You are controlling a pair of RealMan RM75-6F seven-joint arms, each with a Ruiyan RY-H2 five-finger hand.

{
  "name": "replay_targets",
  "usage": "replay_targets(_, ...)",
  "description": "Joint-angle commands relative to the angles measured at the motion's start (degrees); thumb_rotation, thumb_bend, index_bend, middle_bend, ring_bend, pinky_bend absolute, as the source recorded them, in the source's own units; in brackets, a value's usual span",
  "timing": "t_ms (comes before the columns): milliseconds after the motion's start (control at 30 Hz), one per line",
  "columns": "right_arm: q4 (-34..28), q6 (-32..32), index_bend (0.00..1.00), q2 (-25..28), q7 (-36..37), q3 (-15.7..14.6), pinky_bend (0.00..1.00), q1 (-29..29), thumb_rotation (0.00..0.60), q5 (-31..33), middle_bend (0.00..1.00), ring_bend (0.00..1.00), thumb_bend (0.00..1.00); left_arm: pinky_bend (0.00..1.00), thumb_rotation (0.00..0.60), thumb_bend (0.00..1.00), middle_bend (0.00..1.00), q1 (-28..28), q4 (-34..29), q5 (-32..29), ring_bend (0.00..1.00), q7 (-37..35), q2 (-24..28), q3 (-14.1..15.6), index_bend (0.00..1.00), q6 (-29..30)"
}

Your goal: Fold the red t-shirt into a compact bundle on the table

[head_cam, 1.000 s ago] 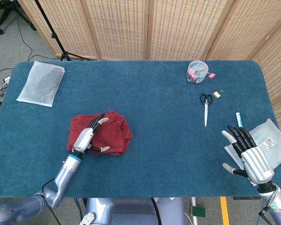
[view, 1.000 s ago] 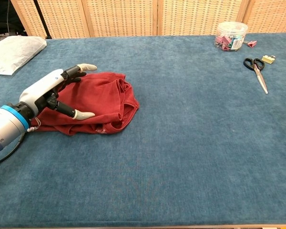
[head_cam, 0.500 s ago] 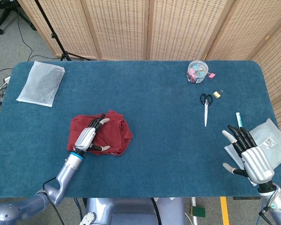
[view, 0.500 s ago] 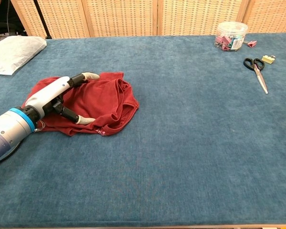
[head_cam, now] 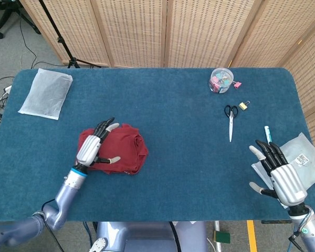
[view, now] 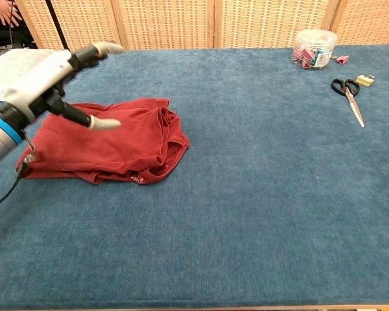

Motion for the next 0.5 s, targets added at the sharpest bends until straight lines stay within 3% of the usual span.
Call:
replay_targets(33,-0.09,0.28,0.00,0.29,0.32,0.00,0.00,-0.15,0.600,0.01,0.00,0.00,0.05,0.00,0.600,0.00,0.00,1.30,-9.21,0.38,0.00,8.72,7.99,-0.81,0.00,1.99)
replay_targets(233,-0.27,1.16,0.00,0.79,1.26,0.19,0.00,-0.48,0.600,0.12,0.00,0.00,0.05,0.00,0.600,0.00,0.00,4.91,-20.85,-1.12,0.00,18.85,19.56,-0.08,0.00,2.93)
replay_targets(500,-0.68,1.79,0.00,1.33,1.97,0.36,0.00,-0.71,0.600,0.13,0.00,0.00,0.04,0.00,0.600,0.00,0.00,9.84,-24.07,-3.42,0.00,20.66,27.39,0.79,0.00,5.63)
